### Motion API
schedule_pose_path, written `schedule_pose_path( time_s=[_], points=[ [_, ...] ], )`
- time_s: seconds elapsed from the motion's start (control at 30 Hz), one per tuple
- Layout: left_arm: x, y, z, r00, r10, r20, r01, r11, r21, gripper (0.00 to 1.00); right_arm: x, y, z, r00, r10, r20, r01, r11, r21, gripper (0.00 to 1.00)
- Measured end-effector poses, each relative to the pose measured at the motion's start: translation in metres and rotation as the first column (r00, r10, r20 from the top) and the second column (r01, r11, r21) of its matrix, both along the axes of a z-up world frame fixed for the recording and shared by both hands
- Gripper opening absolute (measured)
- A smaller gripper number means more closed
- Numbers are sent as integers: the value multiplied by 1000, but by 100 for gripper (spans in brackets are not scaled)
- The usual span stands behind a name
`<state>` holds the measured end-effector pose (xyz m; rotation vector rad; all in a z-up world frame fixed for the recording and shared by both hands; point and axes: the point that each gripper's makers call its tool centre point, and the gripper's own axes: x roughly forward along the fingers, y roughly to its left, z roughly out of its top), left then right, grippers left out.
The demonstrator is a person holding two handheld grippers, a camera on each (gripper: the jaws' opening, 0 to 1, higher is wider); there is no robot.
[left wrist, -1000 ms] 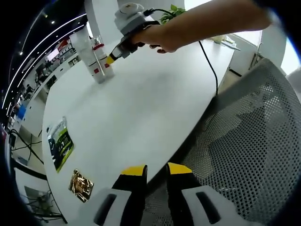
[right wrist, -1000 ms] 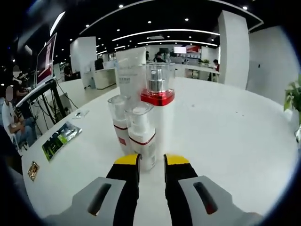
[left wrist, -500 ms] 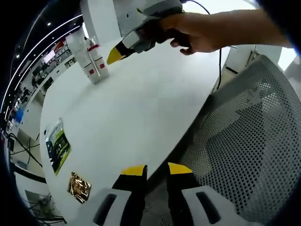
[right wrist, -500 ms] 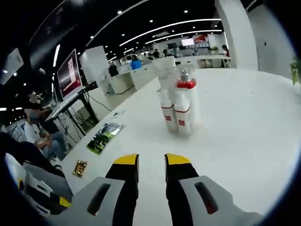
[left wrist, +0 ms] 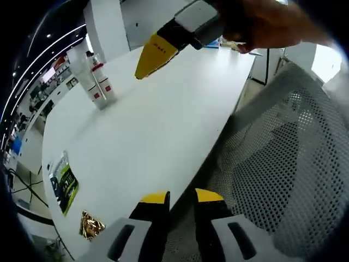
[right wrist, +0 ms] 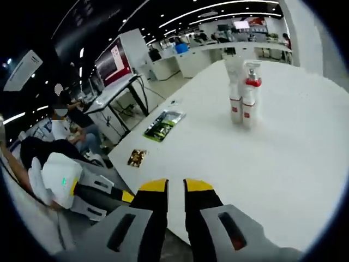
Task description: Arrange the skincare products in the storage area until every visible bottle or jar stands upright without overlapping.
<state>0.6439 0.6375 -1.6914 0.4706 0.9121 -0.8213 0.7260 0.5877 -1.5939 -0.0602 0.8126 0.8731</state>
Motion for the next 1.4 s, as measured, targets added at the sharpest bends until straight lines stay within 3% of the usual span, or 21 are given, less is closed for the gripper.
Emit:
schedule_pose_path(
  time_s=[0.1, 0.2, 0.43, 0.5, 0.53, 0.6, 0.67, 0.7, 0.8, 0.9, 0.93, 1.0, 1.1, 1.23, 1.4],
  points=[
    [-3, -6, 2, 1000, -30, -6, 30, 999, -21, 18, -10, 14, 17, 997, 79, 4, -79, 997, 12, 5],
    [-4, -11, 4, 999, -48, -2, 48, 998, -40, 19, -6, 25, 30, 999, 52, 13, -53, 998, 28, 5],
    [-6, -18, 9, 997, -78, 6, 78, 994, -78, 20, 1, 31, 32, 999, 3, 32, -3, 1000, -5, 7],
    [-8, -22, 11, 997, -81, 0, 80, 991, -109, 26, 3, 28, 30, 999, -29, 35, 29, 1000, 7, 10],
    [-9, -25, 13, 997, -81, -10, 79, 988, -132, 29, 6, 26, 27, 996, -83, 26, 82, 996, 36, 13],
    [-8, -26, 15, 997, -72, -11, 70, 987, -145, 32, 7, 19, 19, 980, -193, -45, 197, 974, 111, 20],
    [-8, -26, 18, 997, -73, -9, 71, 985, -158, 32, 2, 13, 10, 958, -257, -128, 273, 952, 135, 22],
    [-9, -27, 18, 997, -74, -14, 71, 984, -165, 32, 0, 10, 8, 953, -272, -132, 289, 948, 135, 22],
    [-12, -30, 18, 996, -93, -9, 90, 982, -166, 32, -5, 2, 2, 956, -291, -41, 294, 951, 99, 24],
    [-12, -32, 21, 994, -106, 4, 105, 979, -173, 32, -14, -7, -7, 964, -265, 26, 265, 964, 13, 26],
    [-12, -32, 21, 994, -108, 9, 108, 979, -173, 33, -14, -9, -7, 963, -262, 71, 261, 965, 15, 27],
    [-13, -32, 20, 994, -107, -7, 104, 979, -178, 34, -17, -15, -11, 957, -268, 107, 270, 963, -1, 29],
    [-14, -33, 20, 994, -113, -11, 109, 977, -181, 34, -21, -28, -20, 950, -286, 126, 295, 953, -63, 29],
    [-16, -33, 21, 992, -120, -24, 113, 974, -198, 34, -27, -37, -33, 956, -257, 142, 278, 948, -156, 29],
    [-15, -34, 22, 993, -114, -27, 106, 972, -210, 34, -17, -42, -35, 953, -250, 171, 281, 940, -193, 30]
  ],
)
